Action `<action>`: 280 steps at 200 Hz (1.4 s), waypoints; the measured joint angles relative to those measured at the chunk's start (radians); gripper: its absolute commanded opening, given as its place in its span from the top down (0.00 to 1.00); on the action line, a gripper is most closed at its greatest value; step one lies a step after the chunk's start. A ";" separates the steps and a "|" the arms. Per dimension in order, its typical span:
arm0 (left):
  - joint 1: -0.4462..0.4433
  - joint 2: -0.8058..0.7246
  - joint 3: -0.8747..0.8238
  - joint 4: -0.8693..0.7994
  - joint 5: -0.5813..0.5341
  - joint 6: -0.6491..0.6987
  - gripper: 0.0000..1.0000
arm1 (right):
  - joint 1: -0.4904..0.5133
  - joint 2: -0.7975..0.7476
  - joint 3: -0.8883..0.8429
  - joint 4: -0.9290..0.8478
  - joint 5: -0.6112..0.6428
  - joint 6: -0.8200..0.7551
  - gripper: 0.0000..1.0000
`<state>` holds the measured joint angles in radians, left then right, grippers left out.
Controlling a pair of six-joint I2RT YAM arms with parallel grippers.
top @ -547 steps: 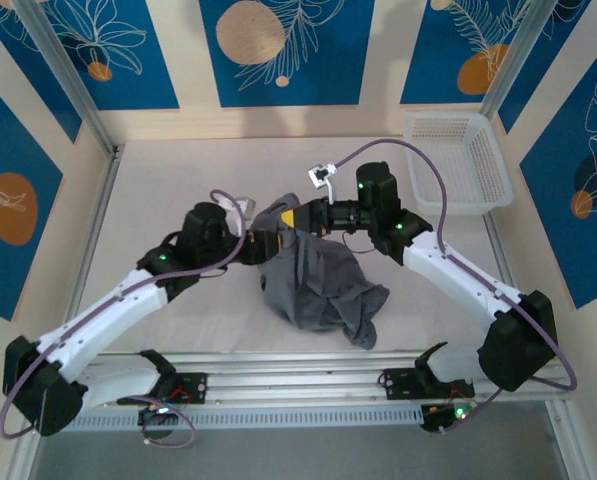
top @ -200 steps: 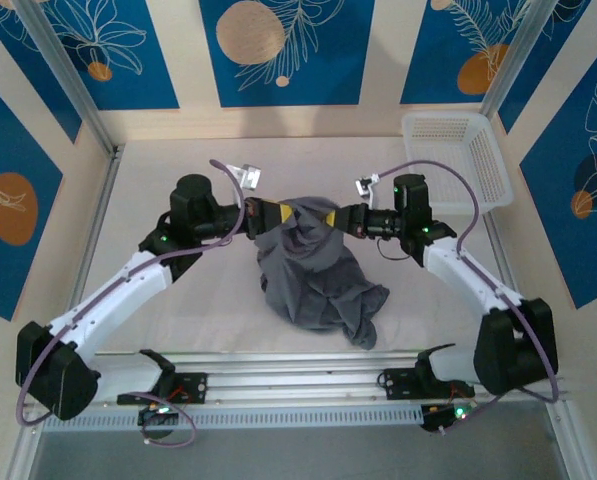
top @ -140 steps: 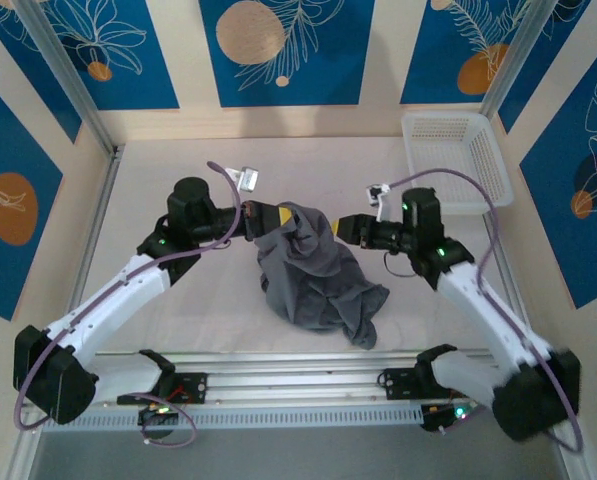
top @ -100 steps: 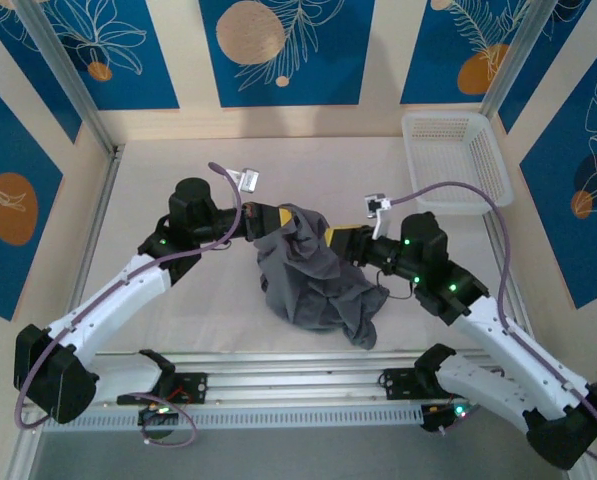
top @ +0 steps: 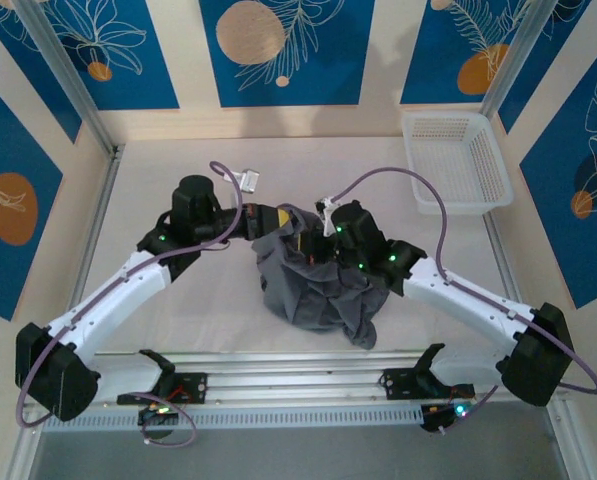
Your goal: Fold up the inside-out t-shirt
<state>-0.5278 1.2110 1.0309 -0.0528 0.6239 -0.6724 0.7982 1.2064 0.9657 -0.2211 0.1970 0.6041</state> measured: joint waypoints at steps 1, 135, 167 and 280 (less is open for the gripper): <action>0.004 0.000 0.003 -0.007 -0.006 0.003 1.00 | 0.000 -0.002 0.001 0.001 -0.002 -0.001 1.00; 0.056 -0.087 -0.084 -0.172 -0.149 0.425 0.31 | -0.348 -0.221 -0.130 0.235 -0.753 0.050 1.00; -0.178 -0.206 -0.102 -0.160 -0.415 0.771 0.32 | -0.353 -0.195 -0.118 0.232 -0.804 0.050 1.00; -0.189 0.113 0.055 -0.081 -0.567 1.059 0.64 | -0.301 -0.161 -0.029 0.200 -0.920 0.023 1.00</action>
<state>-0.7166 1.3235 1.0859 -0.1337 0.0566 0.3870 0.4976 1.0454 0.9371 -0.0212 -0.7231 0.6270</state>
